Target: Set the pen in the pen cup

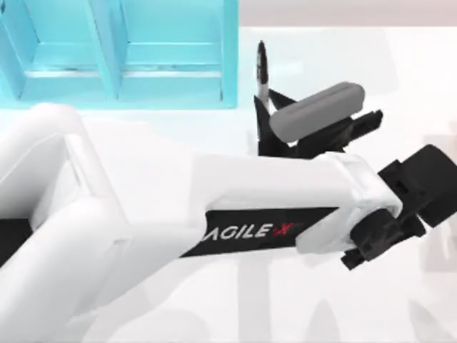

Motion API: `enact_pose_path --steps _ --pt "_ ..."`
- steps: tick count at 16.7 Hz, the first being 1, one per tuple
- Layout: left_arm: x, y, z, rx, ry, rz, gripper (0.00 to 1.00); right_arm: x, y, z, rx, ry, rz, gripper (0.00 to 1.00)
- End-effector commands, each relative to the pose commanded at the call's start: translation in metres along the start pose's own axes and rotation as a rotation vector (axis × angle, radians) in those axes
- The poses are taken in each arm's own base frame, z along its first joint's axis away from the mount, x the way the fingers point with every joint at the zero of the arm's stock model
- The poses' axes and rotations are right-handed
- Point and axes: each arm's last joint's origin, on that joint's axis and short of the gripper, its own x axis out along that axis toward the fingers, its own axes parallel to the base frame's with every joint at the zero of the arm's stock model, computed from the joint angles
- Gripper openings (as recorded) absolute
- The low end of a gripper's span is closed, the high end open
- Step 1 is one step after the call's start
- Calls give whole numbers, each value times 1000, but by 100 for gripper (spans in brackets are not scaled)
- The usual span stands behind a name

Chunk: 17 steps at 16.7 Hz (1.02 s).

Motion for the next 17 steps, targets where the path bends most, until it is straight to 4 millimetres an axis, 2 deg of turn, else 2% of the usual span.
enact_pose_path --steps 3,9,17 --pt "0 3 3 52 -15 1 0 0 0 0 0 0 0 100" --pt "1 2 8 48 -30 5 0 0 0 0 0 0 0 100" --pt "1 2 8 48 -30 5 60 0 0 0 0 0 0 100"
